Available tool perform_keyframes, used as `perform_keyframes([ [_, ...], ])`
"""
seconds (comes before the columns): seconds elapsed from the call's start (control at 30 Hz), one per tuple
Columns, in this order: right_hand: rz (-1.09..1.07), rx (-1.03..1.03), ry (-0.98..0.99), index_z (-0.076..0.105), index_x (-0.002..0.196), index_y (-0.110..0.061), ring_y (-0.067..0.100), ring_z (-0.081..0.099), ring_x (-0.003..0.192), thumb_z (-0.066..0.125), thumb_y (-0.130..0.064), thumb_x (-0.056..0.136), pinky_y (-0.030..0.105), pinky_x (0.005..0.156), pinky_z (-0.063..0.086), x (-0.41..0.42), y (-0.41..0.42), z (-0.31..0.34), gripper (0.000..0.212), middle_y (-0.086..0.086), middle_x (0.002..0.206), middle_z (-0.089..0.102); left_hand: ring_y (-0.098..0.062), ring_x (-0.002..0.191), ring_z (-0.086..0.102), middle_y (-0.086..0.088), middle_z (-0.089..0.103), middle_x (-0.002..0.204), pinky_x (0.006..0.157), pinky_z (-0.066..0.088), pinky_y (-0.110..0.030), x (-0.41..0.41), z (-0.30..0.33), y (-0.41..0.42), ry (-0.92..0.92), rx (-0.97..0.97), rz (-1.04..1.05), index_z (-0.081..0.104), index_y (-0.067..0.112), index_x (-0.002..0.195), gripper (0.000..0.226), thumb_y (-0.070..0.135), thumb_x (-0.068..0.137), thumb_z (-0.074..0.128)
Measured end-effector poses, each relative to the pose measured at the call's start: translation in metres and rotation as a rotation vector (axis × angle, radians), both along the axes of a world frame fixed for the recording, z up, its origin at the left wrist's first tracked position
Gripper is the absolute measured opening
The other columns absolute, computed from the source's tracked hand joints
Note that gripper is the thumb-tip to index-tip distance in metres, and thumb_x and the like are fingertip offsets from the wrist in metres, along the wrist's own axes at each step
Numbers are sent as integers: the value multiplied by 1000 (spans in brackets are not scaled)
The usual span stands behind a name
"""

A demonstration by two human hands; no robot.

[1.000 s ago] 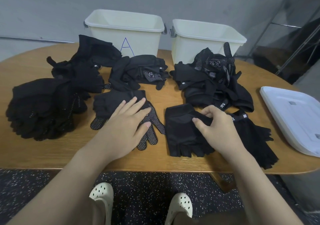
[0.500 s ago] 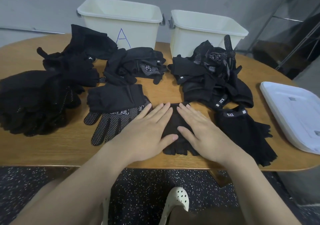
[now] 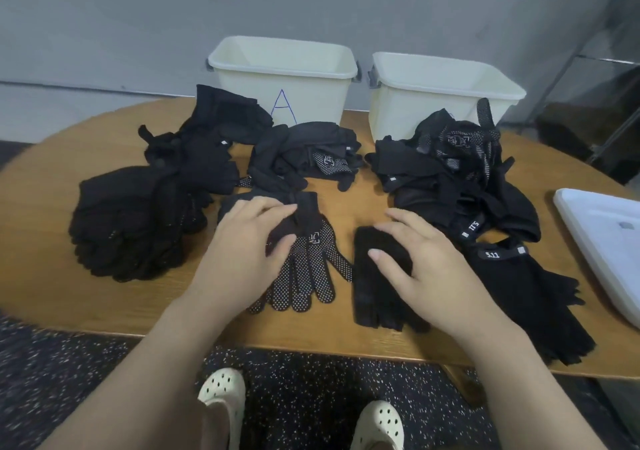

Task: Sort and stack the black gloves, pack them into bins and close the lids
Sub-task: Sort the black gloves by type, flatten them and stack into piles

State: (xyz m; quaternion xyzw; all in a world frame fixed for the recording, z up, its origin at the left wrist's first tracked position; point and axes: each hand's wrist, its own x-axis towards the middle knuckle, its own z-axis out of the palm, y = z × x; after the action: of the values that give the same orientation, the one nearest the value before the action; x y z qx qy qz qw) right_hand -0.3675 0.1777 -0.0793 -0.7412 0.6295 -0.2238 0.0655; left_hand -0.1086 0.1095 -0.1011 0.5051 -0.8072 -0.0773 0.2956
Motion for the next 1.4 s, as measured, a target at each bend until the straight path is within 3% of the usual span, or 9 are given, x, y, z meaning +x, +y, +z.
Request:
perform_keyframes([
  [0.23,0,33,-198,67,127,-21,7,61,109,62,-36,100,33,98,54,39,-49,-5,31,-12,119,64,-17,115,55,6,67,120,107,46,-47,12,-7,-17,10,95,56,76,22,122,39,37,86,81],
  [0.37,-90,110,-261,70,124,-16,5,62,96,66,-34,99,16,82,46,59,-78,-7,31,-5,113,72,-18,104,59,8,70,108,100,49,-49,11,-11,-21,8,55,42,80,22,111,27,32,86,82],
  [0.57,-187,181,-318,71,121,-14,13,67,100,65,-46,97,25,84,52,82,-107,-14,40,-1,113,72,-15,96,62,8,73,103,91,54,-49,14,-16,-28,34,-19,26,82,23,104,16,31,93,73],
  [0.7,-173,184,-520,69,94,-17,10,65,89,70,-39,94,19,70,46,94,-119,-10,23,-4,99,71,-16,96,65,8,73,101,88,54,-48,16,-16,-30,120,-66,21,81,20,105,19,29,94,68],
  [0.93,-37,186,-1021,61,84,-13,23,70,85,70,-25,96,30,76,62,112,-115,16,20,25,102,69,-16,112,66,2,71,120,93,57,-46,23,0,-21,266,-174,20,77,12,113,22,22,100,63],
  [1.03,46,193,-1165,72,92,-13,26,71,109,71,-28,94,45,99,58,109,-110,22,15,13,116,73,-12,124,64,-1,69,131,104,54,-36,24,13,-12,348,-235,1,76,9,118,24,18,103,59],
  [1.17,256,227,-1407,80,91,-23,13,60,127,68,-27,91,37,114,43,101,-98,31,12,-1,133,68,-3,117,66,2,72,123,100,52,-20,22,33,5,517,-286,-2,72,9,122,26,16,104,54],
  [1.27,371,187,-1370,73,111,-12,19,64,118,65,-22,96,44,114,45,88,-84,34,20,0,115,73,-1,91,67,17,70,99,76,52,-17,15,42,23,702,-223,-18,69,22,116,20,17,106,52],
  [1.4,329,250,-1265,57,131,-11,17,69,111,67,-14,91,31,98,53,62,-61,36,41,-2,113,75,-1,78,60,15,65,82,69,45,-15,-8,49,40,881,-72,-48,64,34,99,21,20,107,51],
])
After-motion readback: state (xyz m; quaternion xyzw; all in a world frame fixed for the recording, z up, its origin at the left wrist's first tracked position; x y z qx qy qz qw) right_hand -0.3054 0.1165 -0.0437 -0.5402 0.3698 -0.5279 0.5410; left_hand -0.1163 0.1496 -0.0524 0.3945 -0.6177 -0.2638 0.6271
